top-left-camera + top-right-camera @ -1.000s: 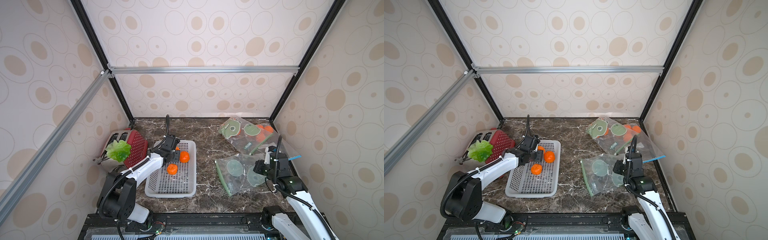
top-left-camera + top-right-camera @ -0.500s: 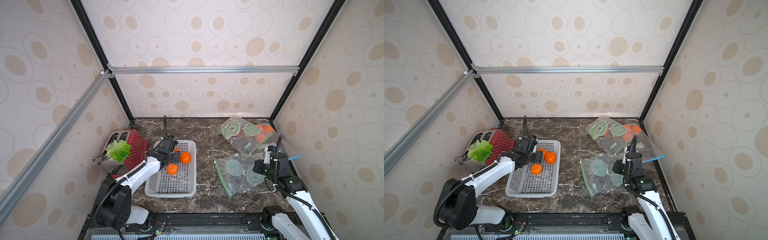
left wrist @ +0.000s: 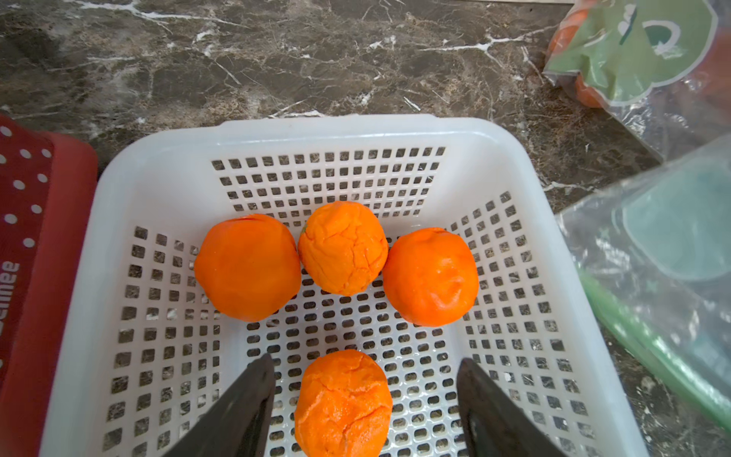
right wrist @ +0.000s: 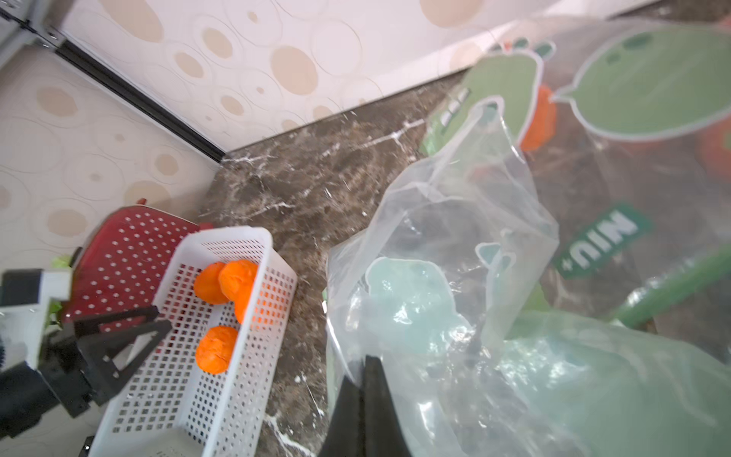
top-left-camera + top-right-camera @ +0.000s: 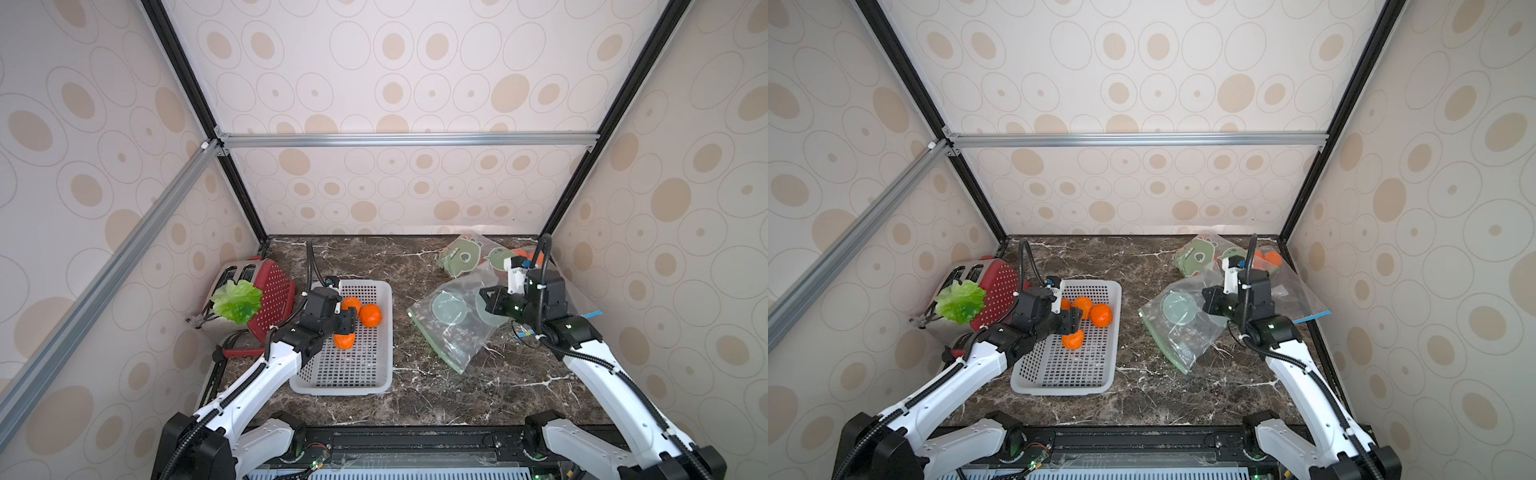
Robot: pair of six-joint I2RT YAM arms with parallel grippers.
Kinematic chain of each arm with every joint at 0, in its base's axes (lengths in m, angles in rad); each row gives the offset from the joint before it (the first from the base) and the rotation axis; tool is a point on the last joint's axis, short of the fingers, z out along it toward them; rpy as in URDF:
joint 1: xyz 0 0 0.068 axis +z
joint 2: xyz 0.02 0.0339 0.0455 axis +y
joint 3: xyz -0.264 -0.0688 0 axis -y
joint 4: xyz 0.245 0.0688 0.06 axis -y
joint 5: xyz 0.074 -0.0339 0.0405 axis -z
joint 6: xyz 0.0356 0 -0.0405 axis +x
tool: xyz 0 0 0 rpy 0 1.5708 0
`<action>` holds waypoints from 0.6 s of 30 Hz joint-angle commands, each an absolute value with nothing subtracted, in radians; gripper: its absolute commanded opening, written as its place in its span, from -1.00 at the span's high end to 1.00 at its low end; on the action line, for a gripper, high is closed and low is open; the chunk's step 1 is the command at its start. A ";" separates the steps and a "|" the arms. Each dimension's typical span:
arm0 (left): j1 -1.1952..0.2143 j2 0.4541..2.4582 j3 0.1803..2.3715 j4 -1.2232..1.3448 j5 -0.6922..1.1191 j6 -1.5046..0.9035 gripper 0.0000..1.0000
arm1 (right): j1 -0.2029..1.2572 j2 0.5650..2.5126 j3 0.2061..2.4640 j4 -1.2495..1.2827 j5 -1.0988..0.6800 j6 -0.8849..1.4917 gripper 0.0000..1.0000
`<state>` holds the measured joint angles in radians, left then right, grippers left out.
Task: Open the zip-top bag and take out the orange
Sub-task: Place the orange in the basket, then place the zipper food storage bag at the center of the board.
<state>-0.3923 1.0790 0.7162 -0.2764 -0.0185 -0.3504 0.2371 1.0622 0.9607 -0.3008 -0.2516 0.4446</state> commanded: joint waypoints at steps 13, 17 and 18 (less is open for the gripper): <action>-0.384 1.022 0.687 -0.239 0.050 -0.380 -0.46 | 0.359 1.837 1.730 -0.229 -0.220 0.376 1.00; -0.383 1.016 0.688 -0.242 0.063 -0.379 -0.46 | 0.365 2.015 1.908 -0.299 -0.219 0.402 1.00; -0.383 1.014 0.686 -0.240 0.066 -0.379 -0.46 | 0.368 2.039 1.934 -0.316 -0.212 0.399 1.00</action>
<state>-0.3923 1.0348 0.6884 -0.2481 0.0494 -0.3679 0.3717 1.9961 1.8694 -0.2420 -0.2169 0.4046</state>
